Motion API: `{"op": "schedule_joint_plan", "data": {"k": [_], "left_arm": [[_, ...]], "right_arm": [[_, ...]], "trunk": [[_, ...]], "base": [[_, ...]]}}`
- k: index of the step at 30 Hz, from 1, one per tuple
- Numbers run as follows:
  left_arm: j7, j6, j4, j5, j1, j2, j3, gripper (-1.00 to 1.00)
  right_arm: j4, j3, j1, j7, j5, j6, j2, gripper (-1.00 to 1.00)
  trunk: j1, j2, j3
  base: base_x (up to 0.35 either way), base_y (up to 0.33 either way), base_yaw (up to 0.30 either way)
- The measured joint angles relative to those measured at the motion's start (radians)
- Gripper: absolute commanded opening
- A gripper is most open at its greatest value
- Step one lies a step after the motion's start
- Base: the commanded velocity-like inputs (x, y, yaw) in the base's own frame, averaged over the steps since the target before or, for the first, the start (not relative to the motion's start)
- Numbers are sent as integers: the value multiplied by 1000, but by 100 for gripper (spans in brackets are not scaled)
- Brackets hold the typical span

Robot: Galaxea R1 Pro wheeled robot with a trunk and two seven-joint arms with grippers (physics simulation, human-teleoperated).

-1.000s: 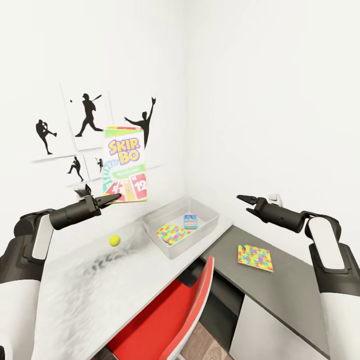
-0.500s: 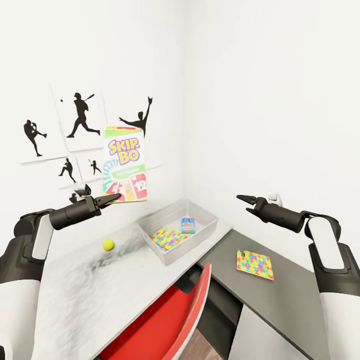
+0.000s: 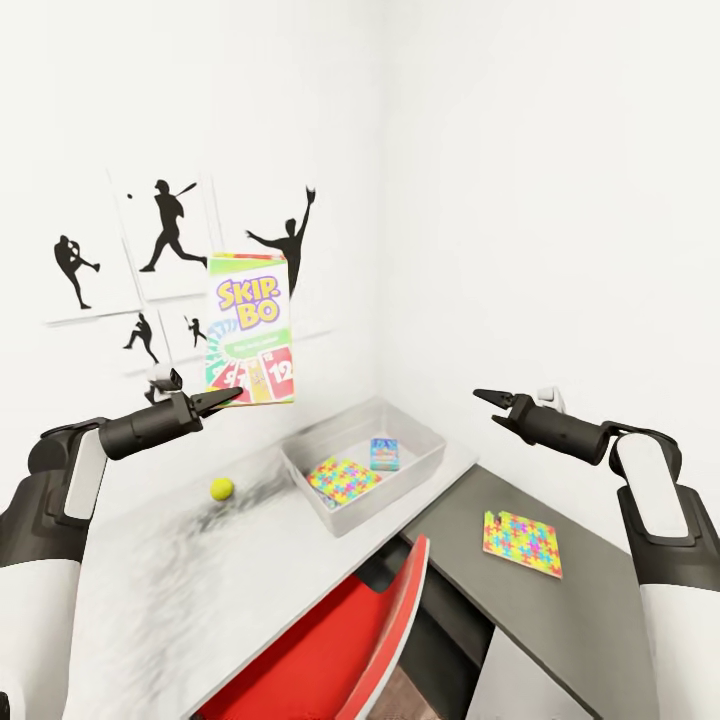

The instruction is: Put all the toys in the child's room - the three board games (two on the bed and one on the table), the two jigsaw puzzles on the table, and the tennis ball on the table - inside the toy box on the table in the child's room.

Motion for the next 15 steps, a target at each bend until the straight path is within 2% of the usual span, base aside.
{"op": "schedule_joint_plan", "data": {"k": [11, 15], "left_arm": [[0, 0, 0, 1, 0, -1, 0, -100], [0, 0, 0, 0, 0, -1, 0, -100]], "right_arm": [[0, 0, 0, 0, 0, 0, -1, 100], [-2, 0, 0, 0, 0, 0, 0, 100]], "trunk": [[0, 0, -11], [0, 0, -12]], "base": [[76, -136, 1], [187, -117, 0]]}}
